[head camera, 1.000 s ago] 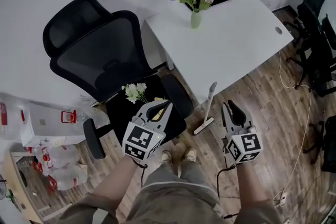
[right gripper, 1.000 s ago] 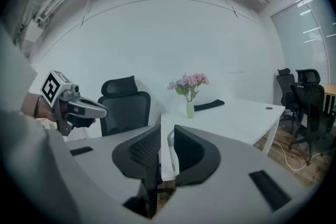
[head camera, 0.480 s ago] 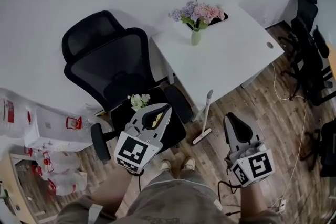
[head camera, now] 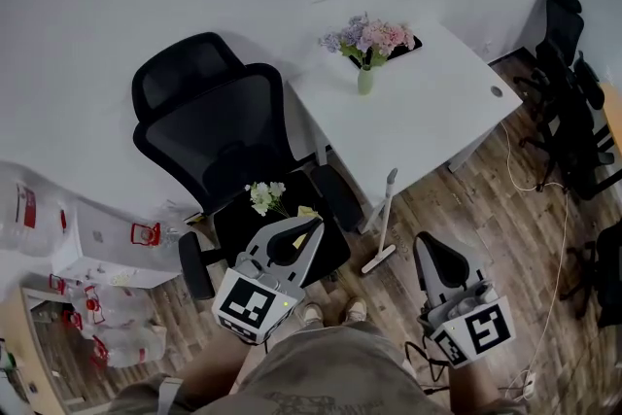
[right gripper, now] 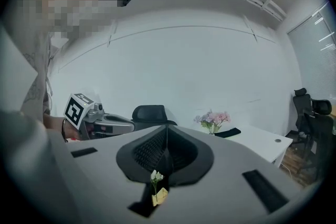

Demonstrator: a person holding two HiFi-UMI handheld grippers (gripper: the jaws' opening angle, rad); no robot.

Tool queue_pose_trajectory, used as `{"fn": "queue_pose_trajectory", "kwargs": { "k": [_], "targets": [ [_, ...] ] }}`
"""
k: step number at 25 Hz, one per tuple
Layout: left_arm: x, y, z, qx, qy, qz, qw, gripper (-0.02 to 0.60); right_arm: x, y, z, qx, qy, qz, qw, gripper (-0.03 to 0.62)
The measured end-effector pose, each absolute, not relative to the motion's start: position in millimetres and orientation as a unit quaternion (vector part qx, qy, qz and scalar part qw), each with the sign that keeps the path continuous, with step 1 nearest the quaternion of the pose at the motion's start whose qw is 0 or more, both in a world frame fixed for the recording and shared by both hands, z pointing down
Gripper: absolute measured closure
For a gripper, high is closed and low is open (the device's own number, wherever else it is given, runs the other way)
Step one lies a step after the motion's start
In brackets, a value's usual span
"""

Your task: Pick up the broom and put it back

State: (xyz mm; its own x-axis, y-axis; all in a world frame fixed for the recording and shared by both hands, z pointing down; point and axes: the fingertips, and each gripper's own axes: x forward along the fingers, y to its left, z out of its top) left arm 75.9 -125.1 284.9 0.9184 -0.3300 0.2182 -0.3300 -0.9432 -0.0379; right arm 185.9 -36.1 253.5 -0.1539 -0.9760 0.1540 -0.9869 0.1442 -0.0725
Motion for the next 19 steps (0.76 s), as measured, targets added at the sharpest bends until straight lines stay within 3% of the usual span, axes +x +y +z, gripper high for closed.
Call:
{"fn": "queue_pose_trajectory", "kwargs": {
  "k": [8, 19],
  "targets": [
    [62.5, -125.4, 277.4, -0.979, 0.175, -0.107, 0.011, 0.565, 191.4, -23.3, 255.1, 0.674, -0.732, 0.053, 0.081, 0.560],
    [44.7, -131.8, 270.8, -0.976, 0.192, -0.102, 0.015, 0.565, 193.8, -19.7, 250.8, 0.679, -0.728, 0.045, 0.087, 0.560]
  ]
}}
